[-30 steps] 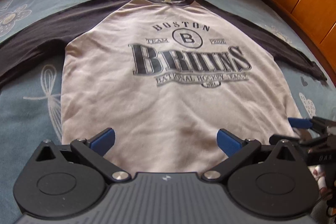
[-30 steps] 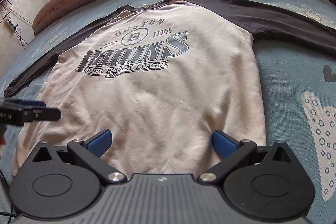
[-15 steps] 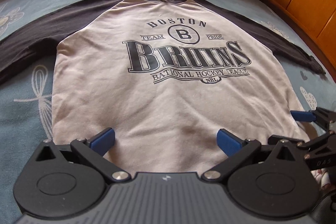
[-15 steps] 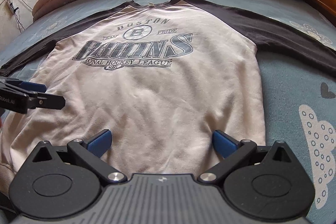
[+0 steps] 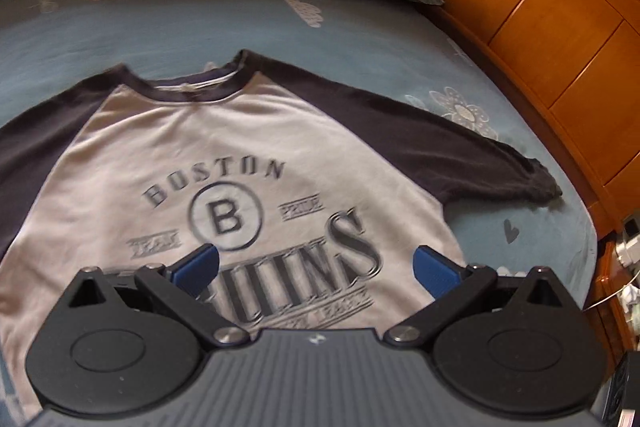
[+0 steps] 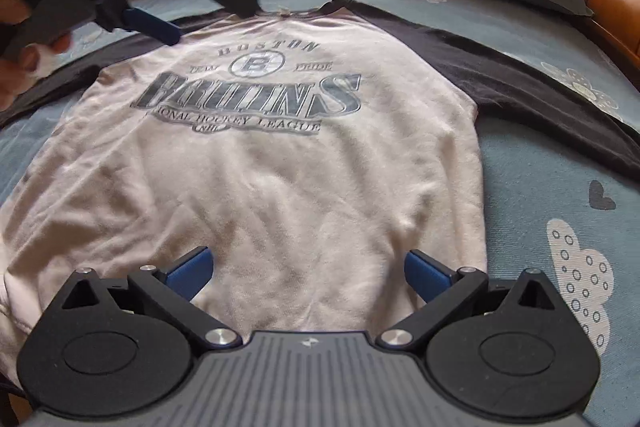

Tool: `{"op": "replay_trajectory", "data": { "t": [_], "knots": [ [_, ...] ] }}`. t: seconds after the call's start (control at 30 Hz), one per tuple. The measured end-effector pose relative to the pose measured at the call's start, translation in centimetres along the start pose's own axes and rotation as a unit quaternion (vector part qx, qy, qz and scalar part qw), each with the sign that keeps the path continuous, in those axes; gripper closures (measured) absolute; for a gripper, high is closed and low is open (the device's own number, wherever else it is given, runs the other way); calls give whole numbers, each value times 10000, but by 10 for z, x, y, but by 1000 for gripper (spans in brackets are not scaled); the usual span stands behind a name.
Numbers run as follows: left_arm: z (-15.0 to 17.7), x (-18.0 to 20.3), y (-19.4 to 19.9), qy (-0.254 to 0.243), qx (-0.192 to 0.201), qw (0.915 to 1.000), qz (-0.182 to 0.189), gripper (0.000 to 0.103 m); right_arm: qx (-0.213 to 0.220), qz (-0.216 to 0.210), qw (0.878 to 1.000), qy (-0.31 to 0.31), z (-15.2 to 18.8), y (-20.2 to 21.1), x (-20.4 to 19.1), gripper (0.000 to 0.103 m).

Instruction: Fold clothes

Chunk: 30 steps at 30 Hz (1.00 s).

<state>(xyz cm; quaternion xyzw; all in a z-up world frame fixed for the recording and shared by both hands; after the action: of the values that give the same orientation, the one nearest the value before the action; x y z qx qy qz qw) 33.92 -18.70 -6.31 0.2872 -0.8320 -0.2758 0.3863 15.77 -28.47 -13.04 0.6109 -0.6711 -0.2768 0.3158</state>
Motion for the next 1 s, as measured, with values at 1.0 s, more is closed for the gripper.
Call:
{"op": "replay_trajectory", "data": {
  "t": [1.0],
  "knots": [
    [-70,-4,-64,704,-579,9958,119,1,257,-467,9985,78,-13,9,0,0]
  ]
}}
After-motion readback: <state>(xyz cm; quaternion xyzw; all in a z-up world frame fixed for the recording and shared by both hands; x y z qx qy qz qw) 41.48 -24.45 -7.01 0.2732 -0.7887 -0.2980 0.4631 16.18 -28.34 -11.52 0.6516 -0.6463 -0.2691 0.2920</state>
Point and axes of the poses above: each gripper's, at about its wrist camera, not at the fingertips, and y roughly against the way its jaws point, x to its right, z to its underside, the point moved 6 cm from there along -y, roughly the way its jaws point, and after that the axes turned 11 degrees about z, right-handed, at the moved point
